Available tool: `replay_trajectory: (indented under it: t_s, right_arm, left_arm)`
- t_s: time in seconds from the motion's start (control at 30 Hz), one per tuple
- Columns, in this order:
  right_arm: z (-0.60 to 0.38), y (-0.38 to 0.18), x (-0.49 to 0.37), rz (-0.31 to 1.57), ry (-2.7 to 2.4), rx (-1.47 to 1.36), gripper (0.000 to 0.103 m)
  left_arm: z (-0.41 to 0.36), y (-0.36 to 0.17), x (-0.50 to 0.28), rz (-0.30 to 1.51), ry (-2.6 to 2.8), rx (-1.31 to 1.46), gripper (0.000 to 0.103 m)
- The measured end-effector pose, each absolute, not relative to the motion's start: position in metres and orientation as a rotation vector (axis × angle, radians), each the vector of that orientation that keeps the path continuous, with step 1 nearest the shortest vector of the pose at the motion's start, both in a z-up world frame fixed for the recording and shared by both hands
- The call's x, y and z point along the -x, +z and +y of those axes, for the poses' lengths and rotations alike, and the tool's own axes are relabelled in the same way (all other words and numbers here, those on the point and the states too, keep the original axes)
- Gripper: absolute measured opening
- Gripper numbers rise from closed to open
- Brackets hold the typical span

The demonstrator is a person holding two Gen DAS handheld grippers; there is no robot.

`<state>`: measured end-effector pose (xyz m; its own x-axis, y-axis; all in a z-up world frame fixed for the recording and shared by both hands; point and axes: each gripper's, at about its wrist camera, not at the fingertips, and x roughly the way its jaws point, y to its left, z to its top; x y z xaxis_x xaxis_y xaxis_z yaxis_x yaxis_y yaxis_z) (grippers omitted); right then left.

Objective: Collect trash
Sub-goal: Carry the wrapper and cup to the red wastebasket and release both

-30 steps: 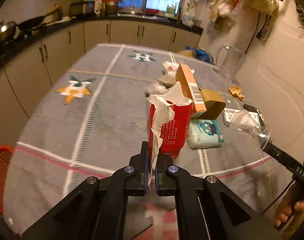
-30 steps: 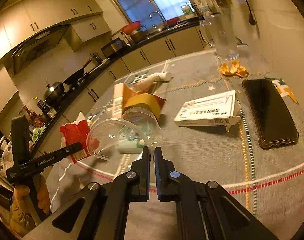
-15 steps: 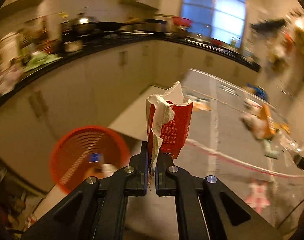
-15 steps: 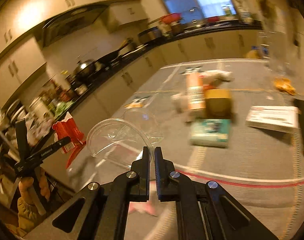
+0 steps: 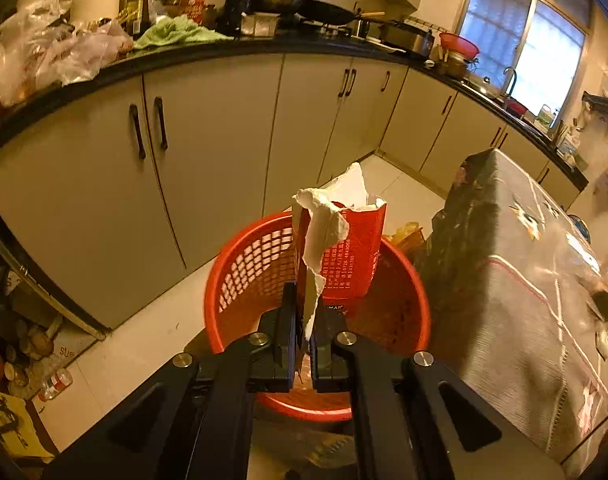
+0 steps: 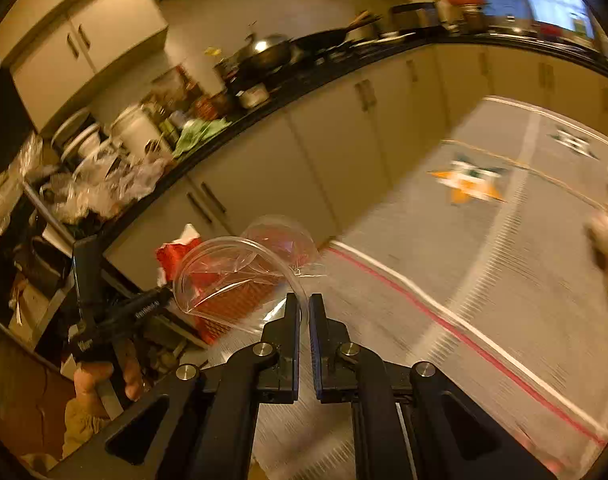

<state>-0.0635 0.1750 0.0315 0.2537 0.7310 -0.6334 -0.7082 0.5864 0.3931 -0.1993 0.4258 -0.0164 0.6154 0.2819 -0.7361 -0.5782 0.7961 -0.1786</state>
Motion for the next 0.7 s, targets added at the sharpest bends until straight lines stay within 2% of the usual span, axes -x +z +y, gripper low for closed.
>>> replay_trajectory:
  t_s: [0.1, 0.13, 0.17, 0.23, 0.37, 0.5, 0.7]
  right_arm:
    - [0.223, 0.021, 0.053, 0.906, 1.013, -0.012, 0.006]
    - [0.238, 0.015, 0.05, 0.91, 1.007, -0.001, 0.007]
    - [0.247, 0.012, 0.05, 0.914, 1.005, 0.007, 0.014]
    - [0.26, 0.002, 0.049, 0.937, 1.008, 0.011, 0.028]
    - [0.261, -0.01, 0.049, 0.959, 0.988, 0.017, 0.031]
    - [0.238, -0.01, 0.046, 0.964, 0.944, -0.026, 0.04]
    - [0.193, 0.0, 0.051, 0.931, 0.892, -0.077, 0.044]
  left_arm:
    - [0.433, -0.018, 0.197, 0.759, 0.518, 0.423, 0.009]
    - [0.435, -0.018, 0.198, 0.756, 0.522, 0.425, 0.018]
    - [0.437, -0.018, 0.198, 0.753, 0.522, 0.43, 0.034]
    - [0.44, -0.018, 0.201, 0.735, 0.52, 0.44, 0.054]
    - [0.437, -0.018, 0.203, 0.725, 0.519, 0.428, 0.058]
    - [0.429, -0.018, 0.202, 0.744, 0.5, 0.429, 0.059]
    - [0.405, -0.004, 0.203, 0.736, 0.485, 0.395, 0.064]
